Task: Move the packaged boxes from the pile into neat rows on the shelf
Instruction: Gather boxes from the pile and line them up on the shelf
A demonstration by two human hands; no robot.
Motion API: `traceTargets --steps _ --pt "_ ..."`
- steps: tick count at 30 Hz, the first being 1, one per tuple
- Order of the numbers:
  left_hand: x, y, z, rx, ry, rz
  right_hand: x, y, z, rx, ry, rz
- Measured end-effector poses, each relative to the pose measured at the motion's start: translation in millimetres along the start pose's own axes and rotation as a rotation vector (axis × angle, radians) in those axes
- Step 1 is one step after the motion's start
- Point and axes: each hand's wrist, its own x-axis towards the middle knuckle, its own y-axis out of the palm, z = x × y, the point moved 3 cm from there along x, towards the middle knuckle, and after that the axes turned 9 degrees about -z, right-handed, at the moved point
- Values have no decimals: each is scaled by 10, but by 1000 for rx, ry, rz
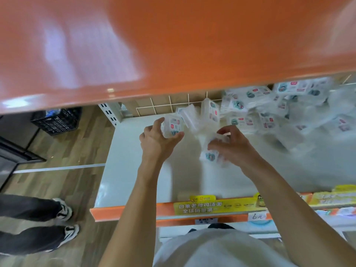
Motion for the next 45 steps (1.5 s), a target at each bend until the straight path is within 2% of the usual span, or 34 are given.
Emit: traceTargets --steps 4,8,12,17,22,24,28,32,36,41,45 --pt "-110 -88 47 16 27 51 2 -73 -9 47 -27 -90" --pt "-198 -155 67 151 81 4 -46 -114 -15 129 -28 -52" --pt "-310 -181 62 267 139 -56 -88 -123 -52 110 -32 -29" --pt "-366 -241 71 384 204 -56 -166 -129 -71 89 -35 2" --pt "-467 -216 43 334 363 -73 -228 -123 -94 83 -57 7" --pt "-479 -196 67 260 393 -30 -237 -113 -128 67 -47 4" --pt "-485 -209 115 16 286 85 -281 -106 -160 30 -31 -7" --pt "-474 -207 197 88 220 108 -296 -146 -214 107 -11 -36" --pt "-540 -236 215 0 212 135 -333 -210 -255 164 22 -49" --pt "-615 -280 249 -272 4 311 -451 -381 -261 277 16 -119" --pt "-710 -192 156 -433 -66 386 -612 -646 -280 342 0 -191"
